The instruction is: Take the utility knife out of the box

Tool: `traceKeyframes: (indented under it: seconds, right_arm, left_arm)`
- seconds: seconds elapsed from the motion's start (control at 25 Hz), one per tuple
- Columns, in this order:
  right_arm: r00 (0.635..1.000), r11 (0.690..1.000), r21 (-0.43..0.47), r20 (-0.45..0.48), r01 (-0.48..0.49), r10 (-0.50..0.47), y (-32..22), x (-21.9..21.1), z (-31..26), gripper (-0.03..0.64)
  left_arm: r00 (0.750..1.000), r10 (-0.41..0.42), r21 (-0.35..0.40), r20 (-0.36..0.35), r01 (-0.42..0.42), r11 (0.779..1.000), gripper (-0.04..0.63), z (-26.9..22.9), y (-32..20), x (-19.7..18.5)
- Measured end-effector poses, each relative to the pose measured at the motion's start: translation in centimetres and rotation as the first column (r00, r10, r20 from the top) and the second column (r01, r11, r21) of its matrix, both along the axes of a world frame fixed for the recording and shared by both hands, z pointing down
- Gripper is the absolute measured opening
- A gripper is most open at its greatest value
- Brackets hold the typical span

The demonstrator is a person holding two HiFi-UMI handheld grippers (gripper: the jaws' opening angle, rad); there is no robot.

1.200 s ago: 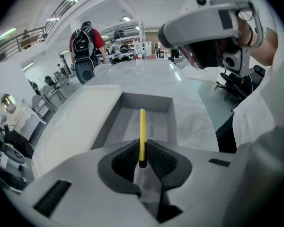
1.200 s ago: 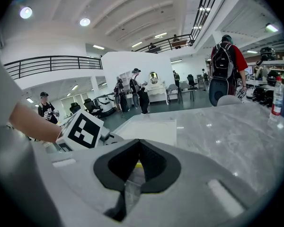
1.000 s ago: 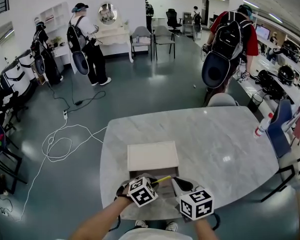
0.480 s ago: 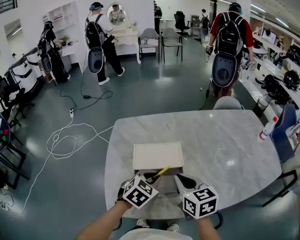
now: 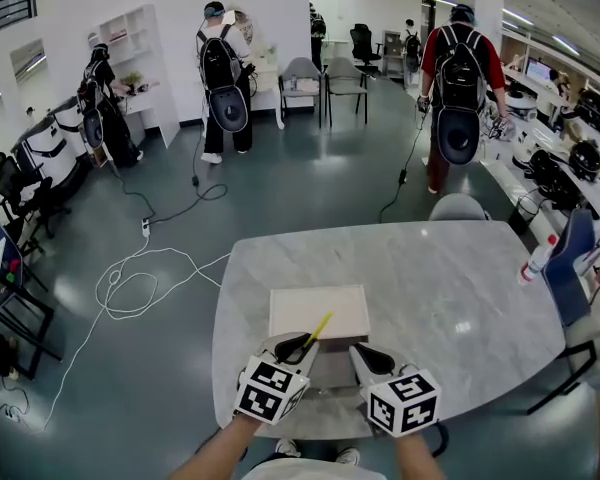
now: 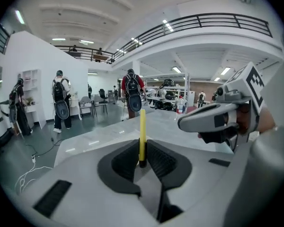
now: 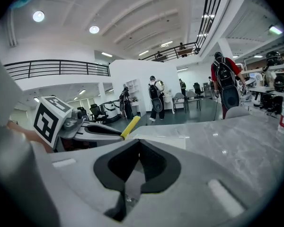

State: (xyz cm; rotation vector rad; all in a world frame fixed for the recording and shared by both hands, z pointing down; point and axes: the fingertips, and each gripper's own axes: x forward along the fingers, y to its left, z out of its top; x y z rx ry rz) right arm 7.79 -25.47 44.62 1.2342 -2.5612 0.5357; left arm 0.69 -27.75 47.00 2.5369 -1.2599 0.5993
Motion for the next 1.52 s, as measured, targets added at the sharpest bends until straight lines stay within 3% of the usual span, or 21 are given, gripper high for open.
traceKeyframes:
  seconds: [0.24,0.56,1.08,1.52]
  right_arm:
    - [1.000,1.000,0.021,0.008,0.003,-0.003,-0.1,-0.1,-0.6,0.005]
    - [1.000,0.999,0.042,0.022,-0.010,0.009,-0.1,0.0,-1.7,0.005]
    - [0.991,0.989,0.064,0.033,-0.133,0.131,-0.2,4.5,-2.7,0.005]
    - [0.963,0.961,0.071,0.049,-0.269,0.266,0.5,9.7,-2.6,0.005]
  left_arm:
    - [0.994,-0.081,0.027,-0.078,0.084,0.996,0.052,-1.4,0.2,-0.9]
    - [0.984,-0.102,0.052,-0.146,0.110,0.993,0.052,-2.6,0.7,-0.6]
    - [0.986,0.009,0.069,-0.167,0.002,0.998,0.052,-3.7,0.0,4.3]
    - [0.978,0.124,0.068,-0.169,-0.114,0.991,0.052,-3.3,-0.3,9.3]
